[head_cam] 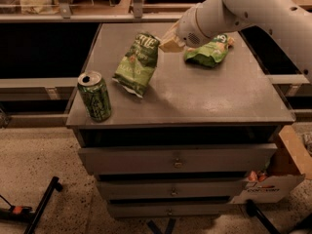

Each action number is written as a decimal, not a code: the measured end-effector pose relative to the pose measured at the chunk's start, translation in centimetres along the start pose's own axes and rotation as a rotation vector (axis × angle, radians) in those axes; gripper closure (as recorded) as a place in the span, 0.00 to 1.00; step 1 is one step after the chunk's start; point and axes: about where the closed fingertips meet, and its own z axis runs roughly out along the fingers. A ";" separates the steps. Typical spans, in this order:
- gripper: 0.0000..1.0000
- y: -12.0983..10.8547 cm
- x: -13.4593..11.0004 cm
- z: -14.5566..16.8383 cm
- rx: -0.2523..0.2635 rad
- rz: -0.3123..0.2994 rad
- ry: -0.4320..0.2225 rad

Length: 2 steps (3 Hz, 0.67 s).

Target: Move green jalapeno chip bag near green can

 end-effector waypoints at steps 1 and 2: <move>0.59 0.8 -0.2 -0.4 -0.001 -0.001 -0.013; 0.36 1.5 -0.5 -0.4 -0.019 -0.005 -0.033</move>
Offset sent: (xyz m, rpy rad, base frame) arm -0.0235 0.0076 0.0044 0.0486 -0.0033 0.0487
